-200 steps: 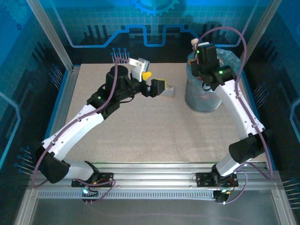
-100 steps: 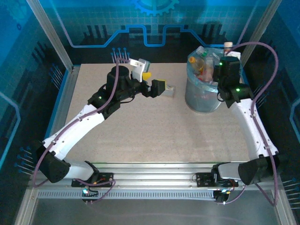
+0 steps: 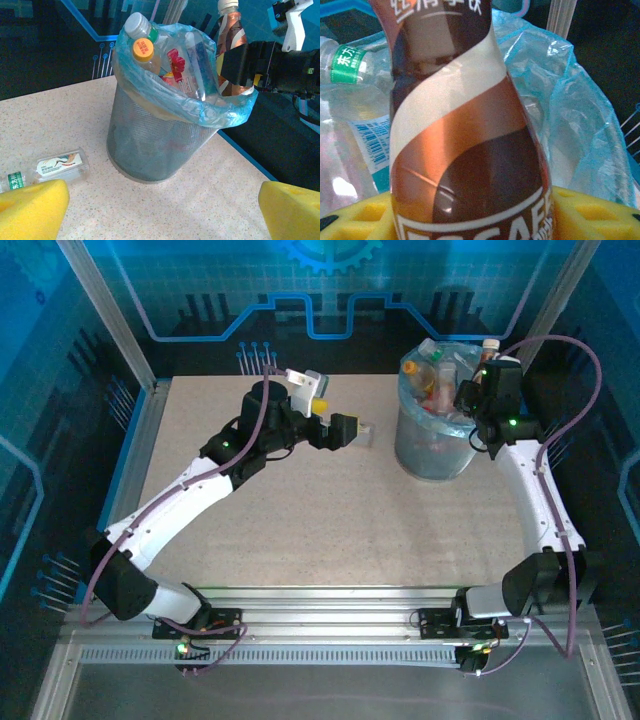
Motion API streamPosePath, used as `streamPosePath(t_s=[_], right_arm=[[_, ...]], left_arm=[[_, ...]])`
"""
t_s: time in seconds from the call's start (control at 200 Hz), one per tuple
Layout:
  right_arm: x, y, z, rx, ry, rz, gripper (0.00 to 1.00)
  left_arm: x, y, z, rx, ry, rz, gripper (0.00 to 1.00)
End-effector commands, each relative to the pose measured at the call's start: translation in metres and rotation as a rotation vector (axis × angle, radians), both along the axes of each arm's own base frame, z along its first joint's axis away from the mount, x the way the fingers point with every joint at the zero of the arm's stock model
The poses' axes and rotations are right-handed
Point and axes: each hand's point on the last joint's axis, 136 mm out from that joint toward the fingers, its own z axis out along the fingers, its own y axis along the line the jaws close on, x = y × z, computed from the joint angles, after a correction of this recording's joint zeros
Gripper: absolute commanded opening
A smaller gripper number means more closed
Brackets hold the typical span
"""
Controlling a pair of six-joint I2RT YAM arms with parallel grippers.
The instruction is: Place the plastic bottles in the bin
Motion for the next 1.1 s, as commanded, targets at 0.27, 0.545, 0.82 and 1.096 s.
streamPosePath(t_s=[0.27, 0.545, 0.82, 1.096], right_arm=[[0.003, 0.009, 0.014, 0.007, -0.024, 0.037, 0.65], [0.006, 0.016, 0.015, -0.006, -0.008, 0.054, 0.69], [-0.005, 0.009, 0.027, -0.045, -0.014, -0.007, 0.90], [-0.022, 0.004, 0.039, -0.088, -0.078, -0.044, 0.87]], left_arm=[[-0.005, 0.010, -0.007, 0.006, 0.009, 0.038, 0.98], [-0.006, 0.014, -0.009, 0.028, 0.003, 0.049, 0.99], [-0.007, 0.017, -0.008, 0.032, -0.008, 0.050, 0.99], [-0.009, 0.019, -0.010, 0.034, -0.005, 0.049, 0.99]])
